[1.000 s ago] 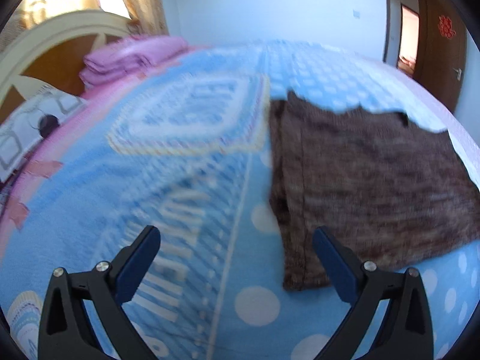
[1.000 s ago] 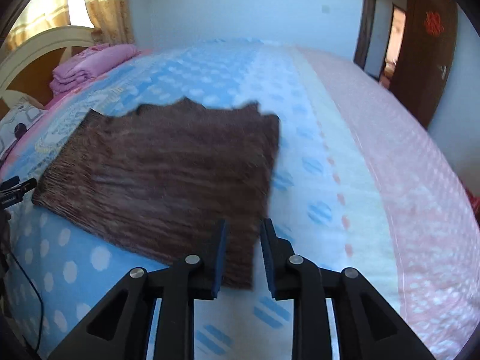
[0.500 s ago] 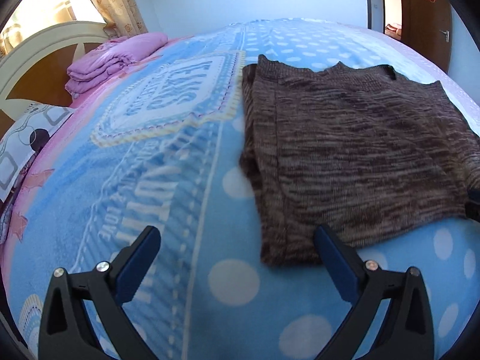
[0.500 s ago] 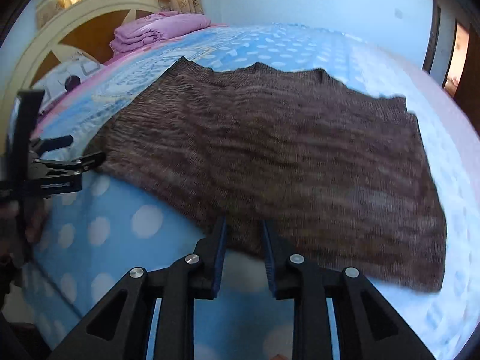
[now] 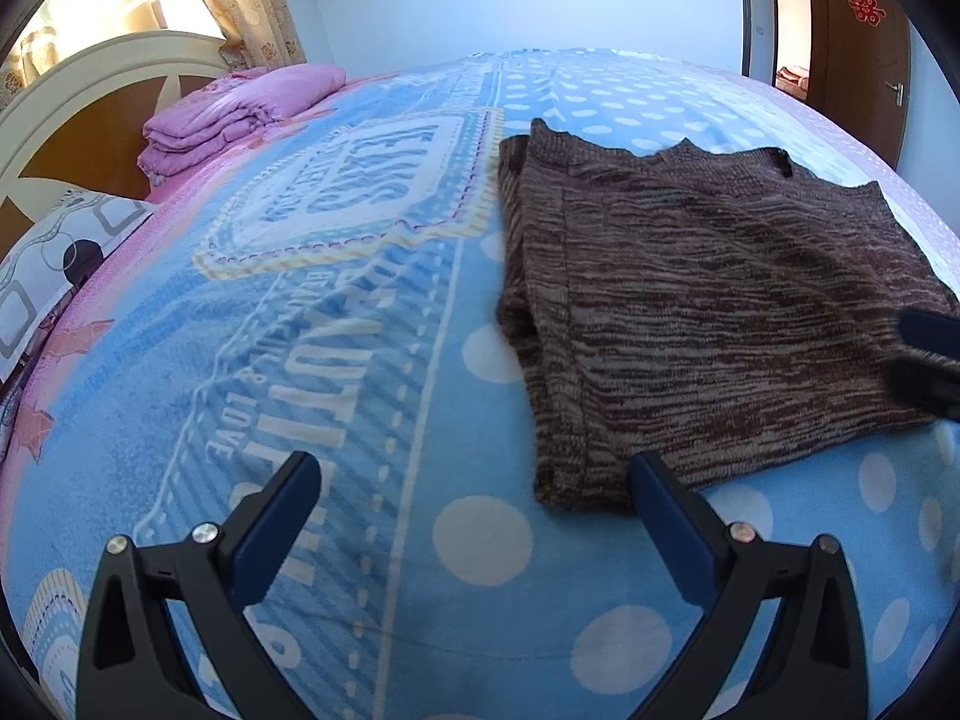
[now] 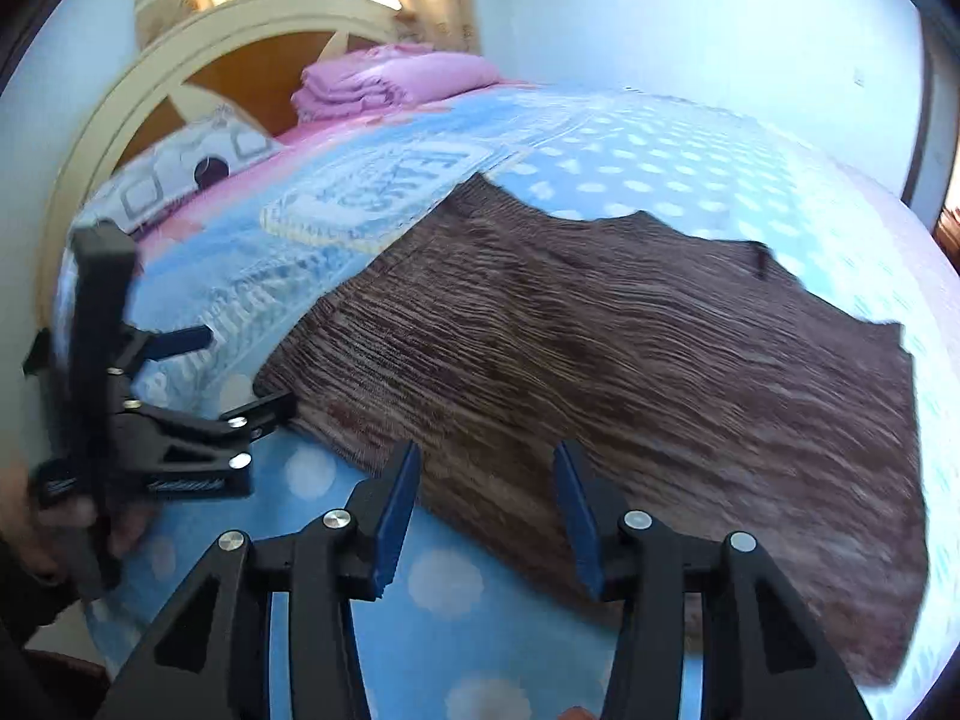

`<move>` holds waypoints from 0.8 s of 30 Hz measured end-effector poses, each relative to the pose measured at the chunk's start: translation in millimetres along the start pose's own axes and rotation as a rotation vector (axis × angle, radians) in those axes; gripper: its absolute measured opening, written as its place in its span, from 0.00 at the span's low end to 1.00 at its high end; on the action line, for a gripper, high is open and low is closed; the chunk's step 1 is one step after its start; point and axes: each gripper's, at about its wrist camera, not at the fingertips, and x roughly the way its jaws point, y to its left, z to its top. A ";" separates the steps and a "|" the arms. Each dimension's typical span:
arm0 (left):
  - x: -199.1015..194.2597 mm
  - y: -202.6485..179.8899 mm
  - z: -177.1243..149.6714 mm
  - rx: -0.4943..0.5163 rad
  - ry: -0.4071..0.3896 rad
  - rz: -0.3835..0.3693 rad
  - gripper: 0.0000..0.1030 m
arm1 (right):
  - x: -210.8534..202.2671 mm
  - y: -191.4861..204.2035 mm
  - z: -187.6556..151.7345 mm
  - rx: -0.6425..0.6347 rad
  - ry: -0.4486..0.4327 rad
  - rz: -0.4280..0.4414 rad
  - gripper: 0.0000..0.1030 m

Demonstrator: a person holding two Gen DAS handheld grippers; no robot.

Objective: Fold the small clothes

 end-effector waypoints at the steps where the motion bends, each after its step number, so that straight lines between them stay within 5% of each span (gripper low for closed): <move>1: 0.2 0.3 -0.5 0.001 0.000 -0.002 1.00 | 12.7 -1.4 -3.7 0.018 0.058 0.022 0.46; 6: -0.5 4.5 -4.6 -0.002 0.001 -0.032 1.00 | 2.9 5.7 -23.1 0.025 0.033 0.041 0.47; 12: -8.5 9.5 -8.9 0.018 0.006 -0.039 1.00 | -7.8 31.8 -31.5 -0.093 0.026 -0.051 0.48; 18: -28.4 52.2 1.6 -0.044 -0.077 -0.006 1.00 | -28.6 50.4 -26.6 -0.174 -0.056 -0.059 0.49; 21: -25.8 68.3 14.4 -0.057 -0.101 0.016 1.00 | -26.3 68.3 -18.4 -0.227 -0.074 -0.082 0.58; 24: -19.5 83.0 27.7 -0.105 -0.114 -0.020 1.00 | -17.7 87.2 -11.5 -0.272 -0.072 -0.088 0.59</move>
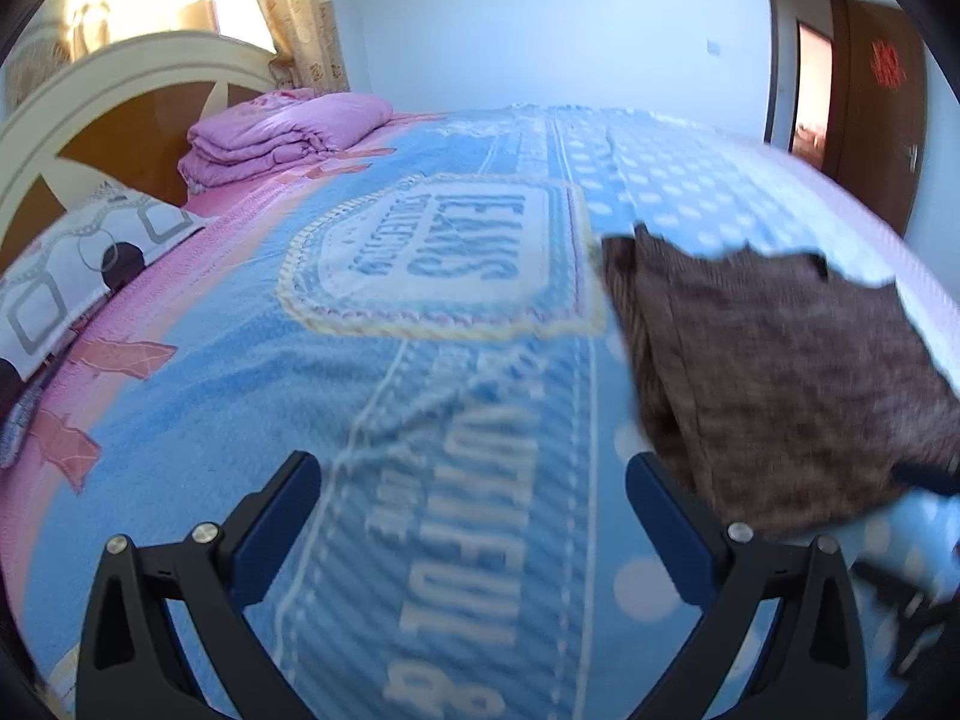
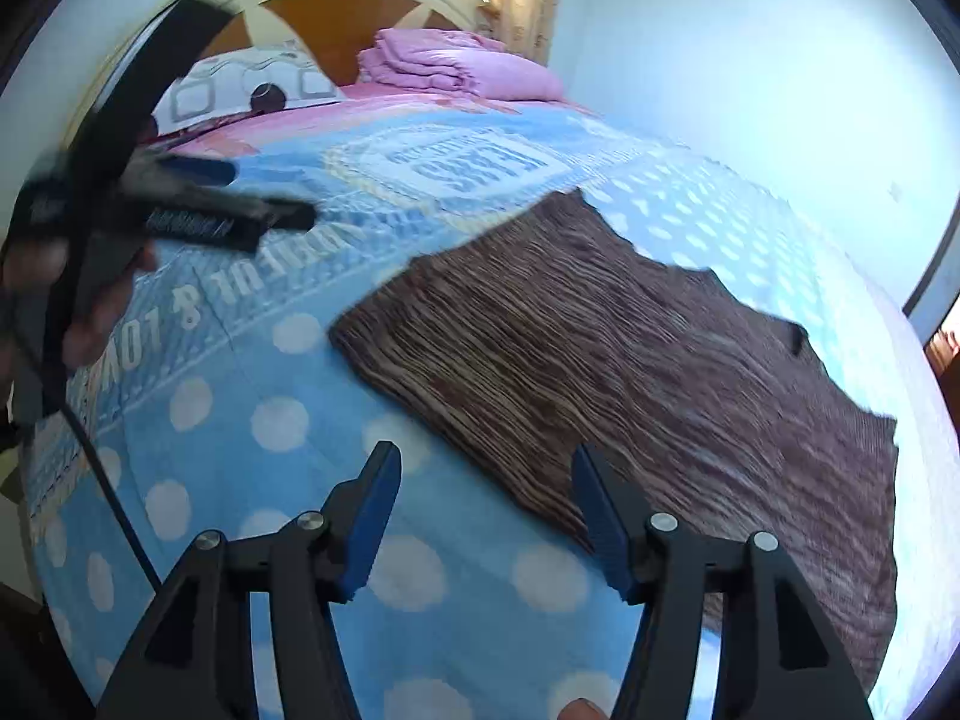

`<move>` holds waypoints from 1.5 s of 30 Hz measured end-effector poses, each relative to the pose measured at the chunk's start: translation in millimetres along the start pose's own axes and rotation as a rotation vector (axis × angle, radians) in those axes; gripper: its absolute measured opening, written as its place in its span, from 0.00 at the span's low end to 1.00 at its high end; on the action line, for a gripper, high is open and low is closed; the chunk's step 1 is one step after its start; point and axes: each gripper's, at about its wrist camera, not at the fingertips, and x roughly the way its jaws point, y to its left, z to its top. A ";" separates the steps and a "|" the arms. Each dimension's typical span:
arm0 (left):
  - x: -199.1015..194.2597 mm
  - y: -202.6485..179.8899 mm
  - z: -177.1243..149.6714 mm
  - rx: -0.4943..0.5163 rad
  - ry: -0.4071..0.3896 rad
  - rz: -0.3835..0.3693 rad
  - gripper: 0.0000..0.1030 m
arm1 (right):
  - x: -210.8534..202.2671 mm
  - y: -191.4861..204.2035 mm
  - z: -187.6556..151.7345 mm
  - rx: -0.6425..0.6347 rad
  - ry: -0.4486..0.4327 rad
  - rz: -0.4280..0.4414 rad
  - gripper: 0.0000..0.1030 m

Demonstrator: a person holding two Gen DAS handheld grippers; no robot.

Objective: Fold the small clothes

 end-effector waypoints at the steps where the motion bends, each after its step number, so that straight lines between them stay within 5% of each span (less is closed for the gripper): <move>1: 2.7 2.3 3.3 -0.015 -0.004 -0.013 1.00 | 2.2 5.7 2.1 -0.014 0.000 0.000 0.59; 11: 34.8 -15.4 47.0 -0.063 -0.048 -0.234 1.00 | 40.2 44.7 22.7 -0.107 0.022 -0.052 0.59; 25: 109.4 -69.6 86.8 -0.001 0.052 -0.333 0.99 | 53.5 46.1 29.1 -0.110 -0.016 -0.070 0.59; 32: 136.2 -81.6 96.8 0.006 0.099 -0.348 0.81 | 54.3 48.4 25.2 -0.103 -0.027 -0.074 0.58; 34: 146.1 -81.0 97.0 -0.015 0.131 -0.362 0.73 | 51.4 52.3 23.7 -0.112 -0.031 -0.056 0.51; 37: 155.7 -80.2 96.2 -0.032 0.161 -0.371 0.53 | 51.5 57.6 22.6 -0.137 -0.028 -0.020 0.25; 41: 157.8 -77.3 100.1 -0.069 0.198 -0.421 0.13 | 48.0 52.7 22.1 -0.107 -0.035 -0.002 0.09; 45: 155.7 -79.9 106.5 -0.074 0.220 -0.405 0.12 | 38.9 29.9 21.0 -0.006 -0.053 0.066 0.08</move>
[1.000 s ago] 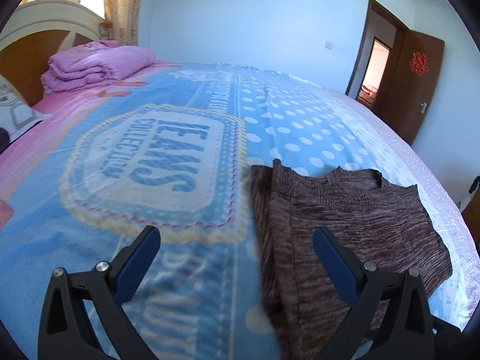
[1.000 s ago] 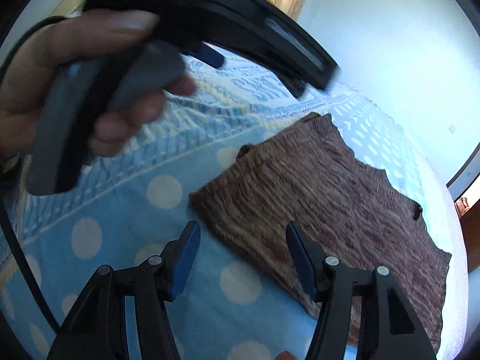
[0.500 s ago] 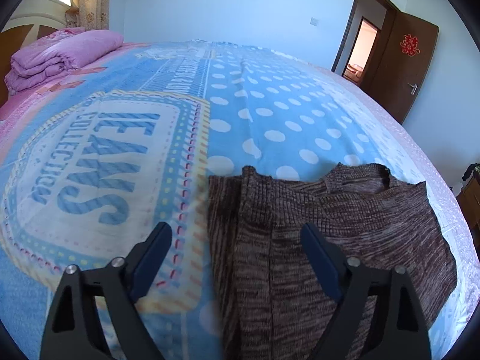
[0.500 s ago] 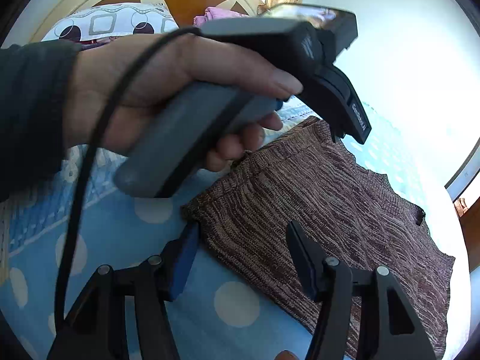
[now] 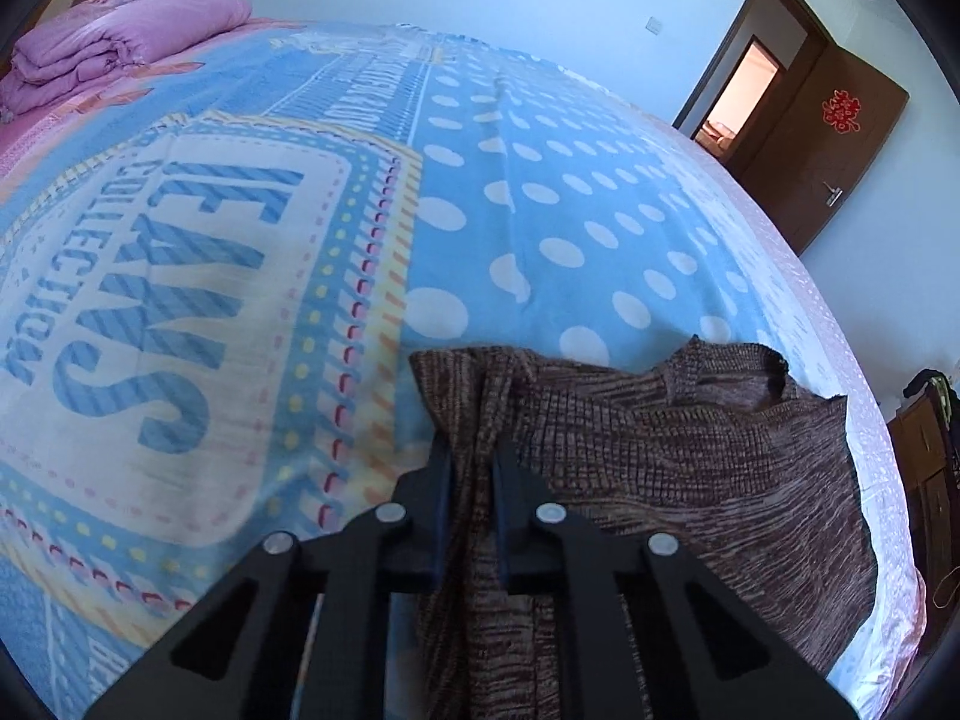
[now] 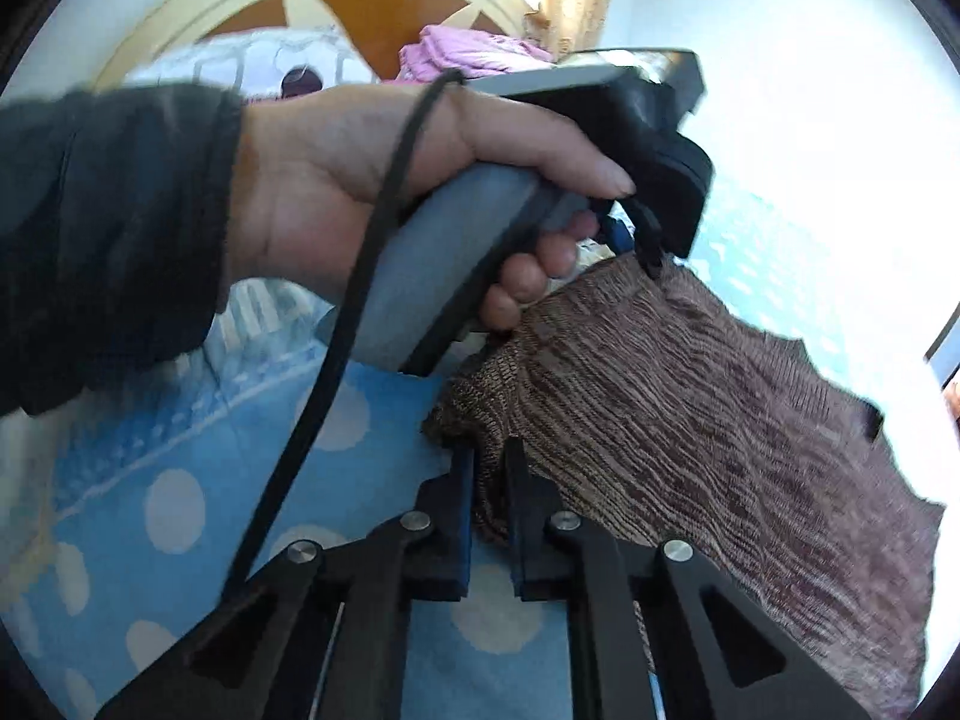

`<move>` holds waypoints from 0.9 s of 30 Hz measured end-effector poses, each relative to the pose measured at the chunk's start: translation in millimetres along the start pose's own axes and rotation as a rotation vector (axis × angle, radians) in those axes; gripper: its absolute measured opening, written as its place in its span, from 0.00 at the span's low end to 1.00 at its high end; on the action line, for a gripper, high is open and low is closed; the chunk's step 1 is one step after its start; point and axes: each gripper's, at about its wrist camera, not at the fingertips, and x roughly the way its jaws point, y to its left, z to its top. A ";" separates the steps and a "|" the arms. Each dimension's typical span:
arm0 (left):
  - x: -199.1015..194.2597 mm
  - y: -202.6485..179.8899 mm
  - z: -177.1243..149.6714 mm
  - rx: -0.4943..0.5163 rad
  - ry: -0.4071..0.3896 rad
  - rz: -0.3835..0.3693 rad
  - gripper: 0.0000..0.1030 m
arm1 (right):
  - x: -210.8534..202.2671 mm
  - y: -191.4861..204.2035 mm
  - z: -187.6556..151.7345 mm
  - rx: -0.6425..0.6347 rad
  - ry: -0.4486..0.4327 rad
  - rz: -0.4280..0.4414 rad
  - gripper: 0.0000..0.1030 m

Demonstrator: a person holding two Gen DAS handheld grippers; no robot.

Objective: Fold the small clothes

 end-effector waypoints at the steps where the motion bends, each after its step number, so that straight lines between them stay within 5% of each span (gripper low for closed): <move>1: -1.7 -1.4 1.0 -0.001 0.002 0.006 0.12 | -3.4 -3.4 -0.2 0.015 -0.005 0.008 0.08; 14: -44.4 -34.0 17.9 -0.007 -0.042 -0.061 0.11 | -36.2 -56.8 -19.6 0.214 -0.065 0.065 0.08; 27: -65.6 -117.5 30.4 0.068 -0.084 -0.141 0.11 | -77.7 -121.1 -40.8 0.392 -0.147 0.066 0.07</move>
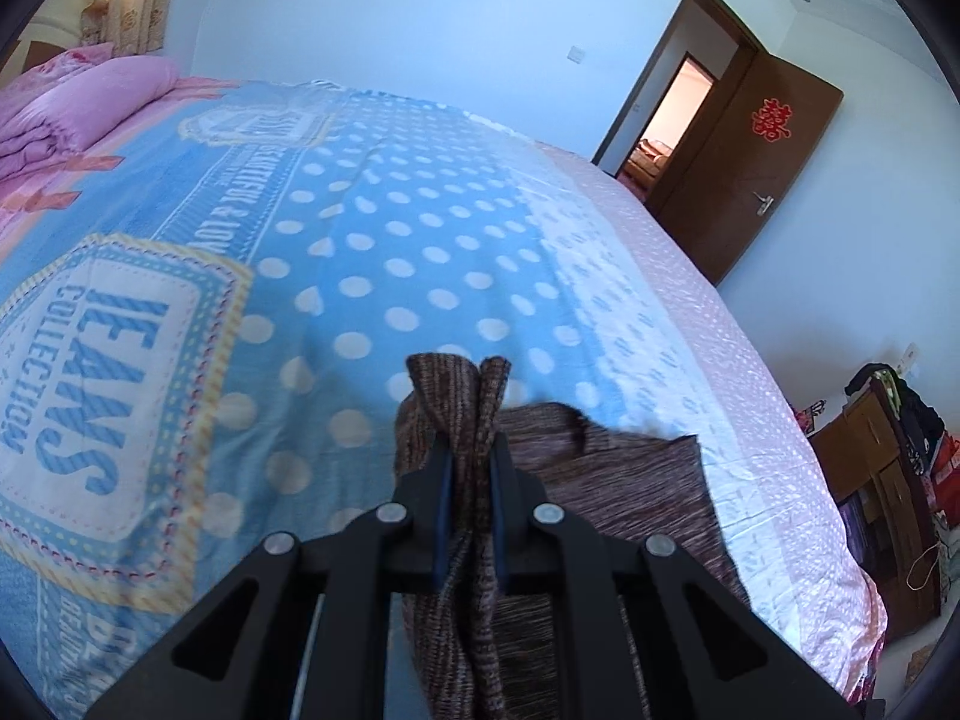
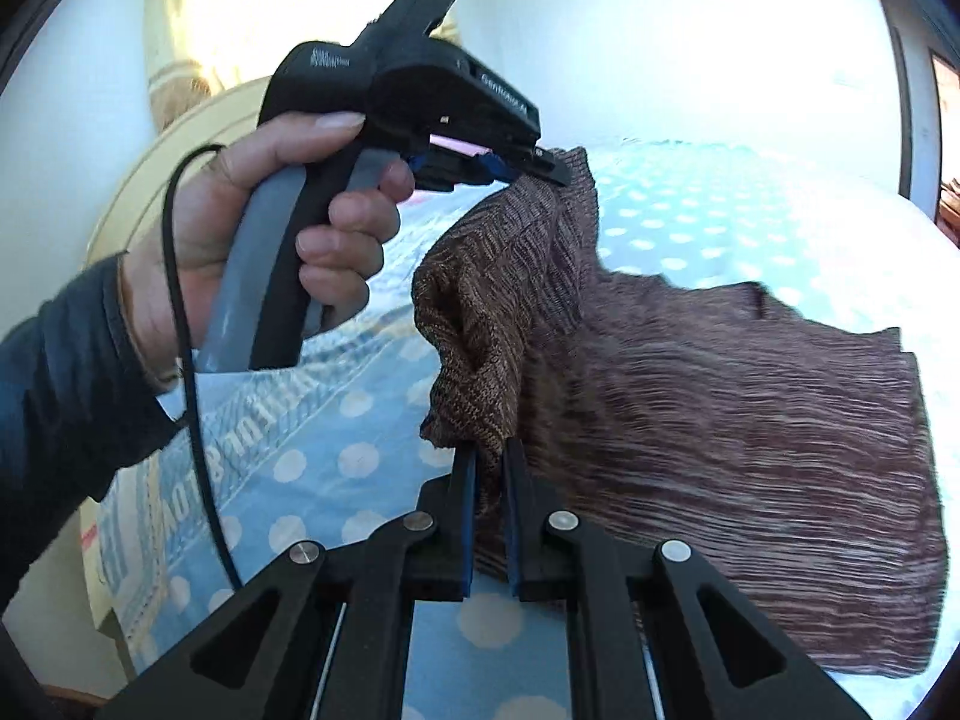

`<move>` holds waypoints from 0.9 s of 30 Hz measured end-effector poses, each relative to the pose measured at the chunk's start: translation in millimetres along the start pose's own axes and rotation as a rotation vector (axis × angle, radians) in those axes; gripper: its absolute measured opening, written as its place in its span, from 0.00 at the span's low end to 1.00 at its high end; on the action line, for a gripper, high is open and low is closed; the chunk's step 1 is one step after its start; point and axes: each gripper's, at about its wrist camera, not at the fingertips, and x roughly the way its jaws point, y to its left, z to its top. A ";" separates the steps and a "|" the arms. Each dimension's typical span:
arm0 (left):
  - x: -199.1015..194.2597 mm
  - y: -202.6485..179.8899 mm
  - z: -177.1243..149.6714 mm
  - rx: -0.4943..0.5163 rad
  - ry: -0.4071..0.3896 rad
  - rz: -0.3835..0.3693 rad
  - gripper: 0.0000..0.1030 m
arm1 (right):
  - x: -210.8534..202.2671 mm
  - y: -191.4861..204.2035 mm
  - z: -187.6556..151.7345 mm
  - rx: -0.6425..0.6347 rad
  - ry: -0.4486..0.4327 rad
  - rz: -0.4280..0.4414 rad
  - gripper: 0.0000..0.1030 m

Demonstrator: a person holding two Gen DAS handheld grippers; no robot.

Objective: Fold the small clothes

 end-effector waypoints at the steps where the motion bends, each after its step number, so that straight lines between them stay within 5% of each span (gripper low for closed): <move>1: 1.5 -5.8 1.2 0.004 0.001 -0.006 0.11 | -6.8 -3.8 0.0 0.005 -0.002 -0.002 0.07; 27: 83.8 -153.0 -10.9 0.097 0.119 -0.147 0.11 | -99.1 -121.8 -43.1 0.310 0.028 -0.050 0.07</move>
